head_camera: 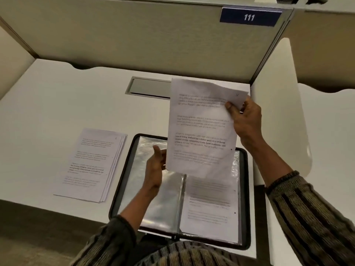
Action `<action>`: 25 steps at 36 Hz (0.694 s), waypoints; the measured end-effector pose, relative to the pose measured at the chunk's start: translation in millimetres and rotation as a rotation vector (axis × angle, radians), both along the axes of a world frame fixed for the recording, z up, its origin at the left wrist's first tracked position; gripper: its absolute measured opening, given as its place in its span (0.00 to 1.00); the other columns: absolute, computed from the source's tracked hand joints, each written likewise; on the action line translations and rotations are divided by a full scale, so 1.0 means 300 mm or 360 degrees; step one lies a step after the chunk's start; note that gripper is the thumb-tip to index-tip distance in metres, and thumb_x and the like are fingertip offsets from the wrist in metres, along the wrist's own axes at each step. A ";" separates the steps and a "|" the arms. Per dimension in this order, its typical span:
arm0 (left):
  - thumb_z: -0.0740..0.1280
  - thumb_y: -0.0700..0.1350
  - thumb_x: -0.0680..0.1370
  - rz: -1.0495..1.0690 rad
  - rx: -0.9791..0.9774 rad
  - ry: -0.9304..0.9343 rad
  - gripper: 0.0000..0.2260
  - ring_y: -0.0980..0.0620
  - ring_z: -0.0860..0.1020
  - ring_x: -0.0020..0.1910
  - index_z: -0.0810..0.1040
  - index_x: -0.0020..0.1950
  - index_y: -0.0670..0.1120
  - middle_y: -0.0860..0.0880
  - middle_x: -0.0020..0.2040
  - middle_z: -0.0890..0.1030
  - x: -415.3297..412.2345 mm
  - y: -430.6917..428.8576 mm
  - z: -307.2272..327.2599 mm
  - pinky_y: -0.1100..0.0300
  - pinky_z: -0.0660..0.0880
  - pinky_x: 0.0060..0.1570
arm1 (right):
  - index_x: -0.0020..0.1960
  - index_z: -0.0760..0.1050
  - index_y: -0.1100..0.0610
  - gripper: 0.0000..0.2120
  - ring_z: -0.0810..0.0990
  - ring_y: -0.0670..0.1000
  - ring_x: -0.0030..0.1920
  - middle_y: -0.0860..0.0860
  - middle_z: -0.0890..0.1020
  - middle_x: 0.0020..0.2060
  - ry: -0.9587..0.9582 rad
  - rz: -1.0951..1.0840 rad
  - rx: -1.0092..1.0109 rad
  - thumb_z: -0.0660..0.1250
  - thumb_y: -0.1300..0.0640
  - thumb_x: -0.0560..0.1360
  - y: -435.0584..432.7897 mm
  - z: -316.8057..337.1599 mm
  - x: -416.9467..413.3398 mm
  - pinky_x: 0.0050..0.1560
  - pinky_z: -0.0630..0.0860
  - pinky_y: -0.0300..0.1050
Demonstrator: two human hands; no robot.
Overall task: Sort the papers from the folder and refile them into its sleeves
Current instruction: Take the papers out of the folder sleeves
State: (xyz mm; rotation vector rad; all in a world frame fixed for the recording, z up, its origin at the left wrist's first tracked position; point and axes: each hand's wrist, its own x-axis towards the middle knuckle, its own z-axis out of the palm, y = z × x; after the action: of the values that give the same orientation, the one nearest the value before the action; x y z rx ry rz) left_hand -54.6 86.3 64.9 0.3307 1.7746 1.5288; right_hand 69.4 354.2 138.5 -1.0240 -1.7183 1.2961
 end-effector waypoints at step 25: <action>0.73 0.49 0.83 0.0318 -0.0430 0.0237 0.06 0.51 0.86 0.48 0.86 0.52 0.47 0.53 0.48 0.88 -0.530 -0.554 -0.096 0.53 0.84 0.51 | 0.51 0.83 0.61 0.05 0.89 0.56 0.45 0.54 0.89 0.43 -0.0661 0.0491 -0.1010 0.76 0.65 0.76 -0.720 -0.342 -0.413 0.45 0.86 0.52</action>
State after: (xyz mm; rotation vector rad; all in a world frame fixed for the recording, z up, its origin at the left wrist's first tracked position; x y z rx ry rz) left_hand -213.7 -80.0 36.1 0.1384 2.1573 1.4028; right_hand -54.7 138.3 35.9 -1.5084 -1.8569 2.0195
